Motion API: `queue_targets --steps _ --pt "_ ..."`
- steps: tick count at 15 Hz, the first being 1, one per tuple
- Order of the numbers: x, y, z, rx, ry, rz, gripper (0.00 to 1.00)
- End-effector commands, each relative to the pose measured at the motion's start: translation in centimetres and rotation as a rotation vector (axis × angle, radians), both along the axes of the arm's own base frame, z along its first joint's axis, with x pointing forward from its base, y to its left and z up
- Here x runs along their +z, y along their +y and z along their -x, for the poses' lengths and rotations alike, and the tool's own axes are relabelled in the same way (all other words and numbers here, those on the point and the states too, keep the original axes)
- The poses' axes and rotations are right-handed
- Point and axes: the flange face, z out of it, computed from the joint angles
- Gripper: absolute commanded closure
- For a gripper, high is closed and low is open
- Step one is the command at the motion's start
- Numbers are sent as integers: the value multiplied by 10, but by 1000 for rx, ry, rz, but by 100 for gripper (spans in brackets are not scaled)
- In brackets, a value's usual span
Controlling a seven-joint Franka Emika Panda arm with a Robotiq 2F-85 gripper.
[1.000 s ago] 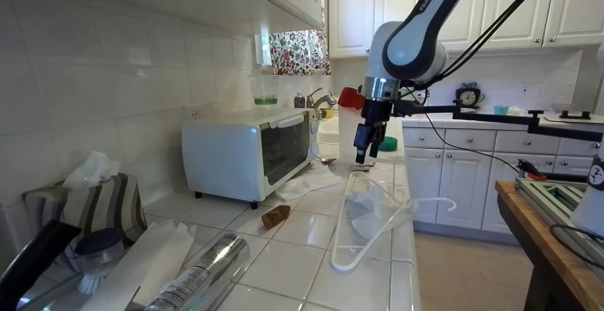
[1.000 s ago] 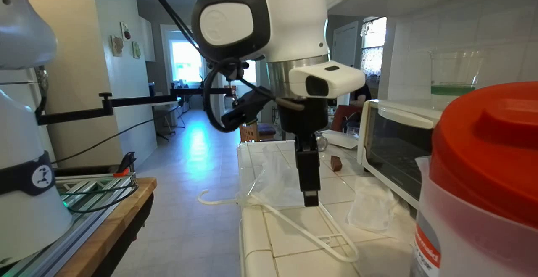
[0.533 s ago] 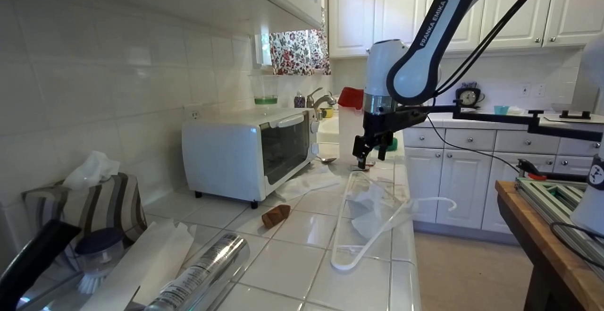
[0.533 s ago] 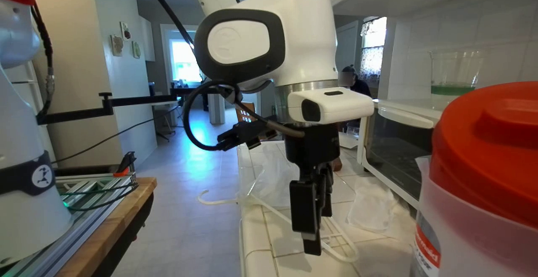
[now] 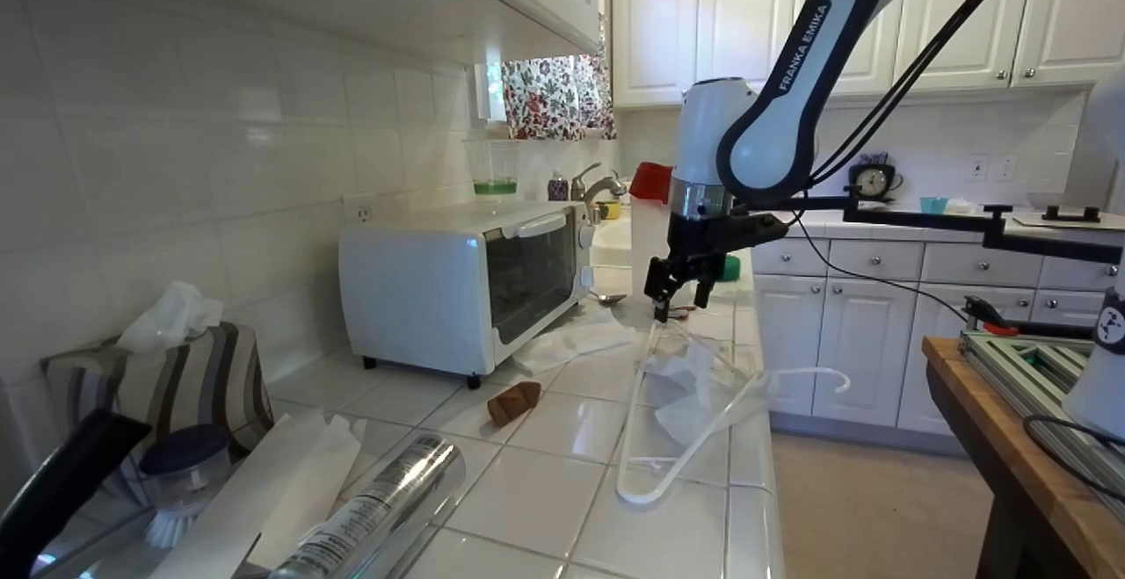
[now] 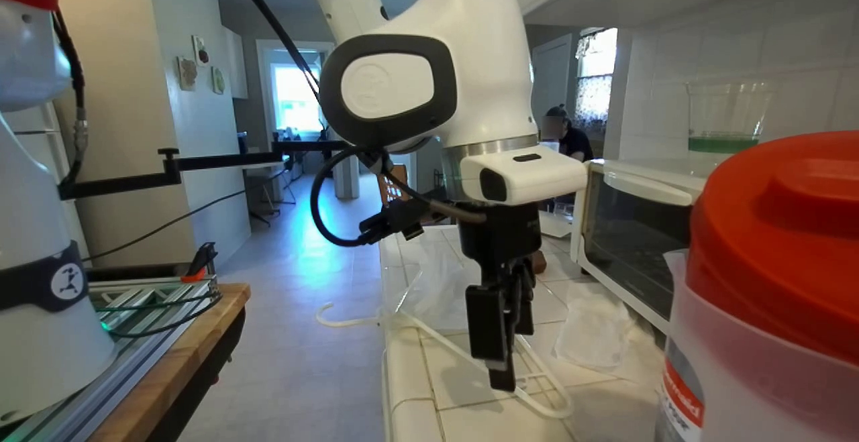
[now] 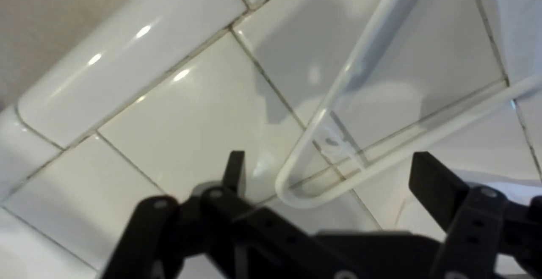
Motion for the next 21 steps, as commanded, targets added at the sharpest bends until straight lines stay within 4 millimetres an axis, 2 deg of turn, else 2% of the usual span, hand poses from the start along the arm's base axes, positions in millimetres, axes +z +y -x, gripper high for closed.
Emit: queue_targets --steps 1,5,12,21 --pt "3 11 -2 -21 -89 -32 0" --pt "4 17 -3 -36 -122 -54 0" --pt "-6 10 3 -127 -92 -100 0" --pt "-19 16 1 -167 -63 -142 0"
